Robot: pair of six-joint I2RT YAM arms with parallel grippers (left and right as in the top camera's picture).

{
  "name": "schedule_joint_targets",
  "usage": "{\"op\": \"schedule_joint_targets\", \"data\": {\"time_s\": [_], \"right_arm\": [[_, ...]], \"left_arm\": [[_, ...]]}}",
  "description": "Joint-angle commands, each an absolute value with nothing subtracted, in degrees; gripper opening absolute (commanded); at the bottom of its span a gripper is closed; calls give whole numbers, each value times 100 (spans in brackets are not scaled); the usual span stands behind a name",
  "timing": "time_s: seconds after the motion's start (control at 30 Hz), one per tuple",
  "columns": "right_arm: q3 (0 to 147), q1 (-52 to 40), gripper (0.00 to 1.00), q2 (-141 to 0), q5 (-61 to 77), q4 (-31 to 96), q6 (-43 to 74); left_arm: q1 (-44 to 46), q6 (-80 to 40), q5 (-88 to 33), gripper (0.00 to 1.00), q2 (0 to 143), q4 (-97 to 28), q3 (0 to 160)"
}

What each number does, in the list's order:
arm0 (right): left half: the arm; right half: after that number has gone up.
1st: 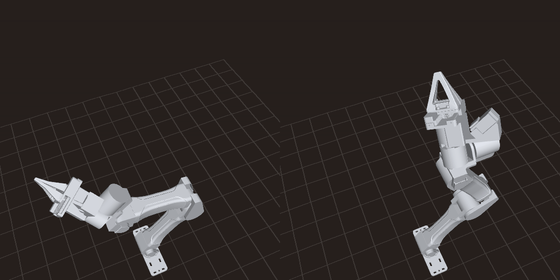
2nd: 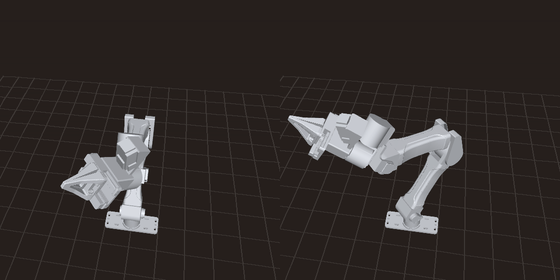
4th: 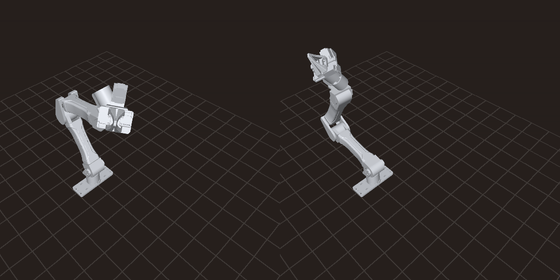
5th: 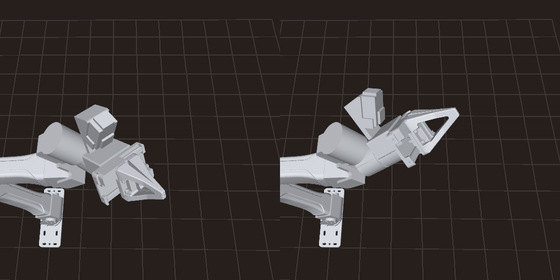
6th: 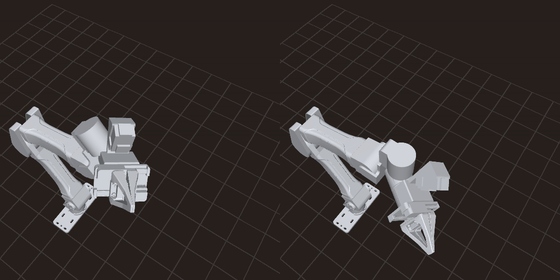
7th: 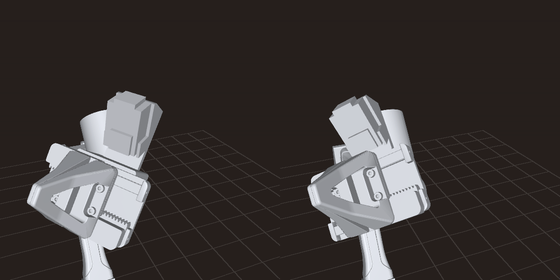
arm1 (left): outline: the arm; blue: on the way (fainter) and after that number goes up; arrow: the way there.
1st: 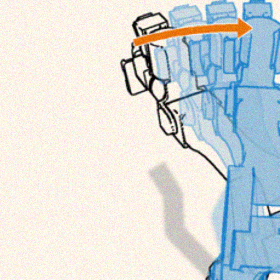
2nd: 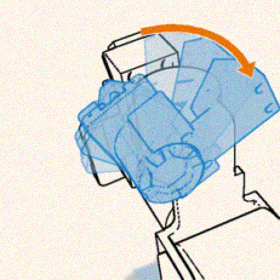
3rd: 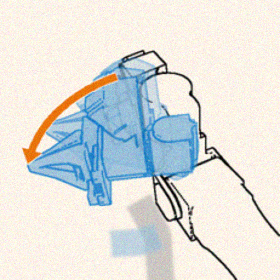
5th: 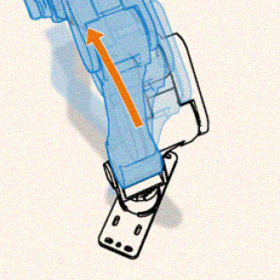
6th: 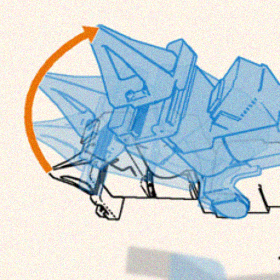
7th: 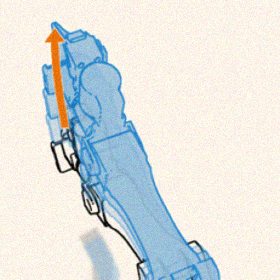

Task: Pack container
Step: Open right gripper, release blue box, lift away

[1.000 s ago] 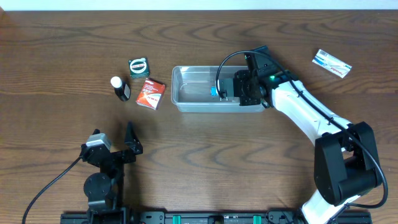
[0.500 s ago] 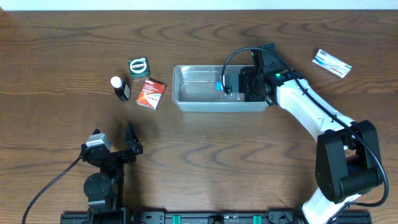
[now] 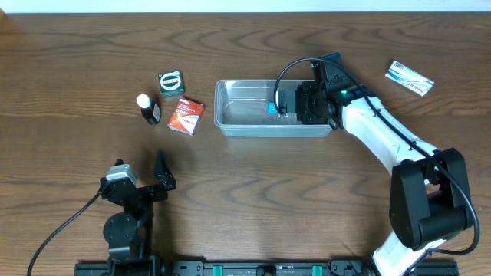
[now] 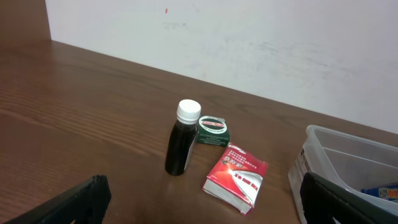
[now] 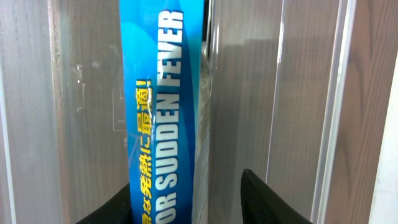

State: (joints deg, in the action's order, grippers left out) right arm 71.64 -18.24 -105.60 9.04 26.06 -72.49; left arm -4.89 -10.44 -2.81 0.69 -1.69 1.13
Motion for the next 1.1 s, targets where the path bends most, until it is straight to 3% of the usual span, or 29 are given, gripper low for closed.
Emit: {"op": "schedule_joint_targets", "data": {"time_s": [0.0,0.47,0.67,0.77,1.07], "right_arm": [[7231,-1907,42,-10390,921,2613,-7135],[7231,-2139,56,-8187,932,2707,-6364],[7229,-2139,49,-8042,967,2842,-6086],[7229,-2139,39,-8211,967,3039,-6086],[7231,-2119,28,-8324,666,2834,-5841]], "left_arm": [[-530,-967,-215,98,60,-388,23],[-530,-967,-215,98,60,-388,23],[-530,-967,-215,98,60,-388,23],[-530,-967,-215,98,60,-388,23],[-530,-967,-215,98,60,-388,23]]}}
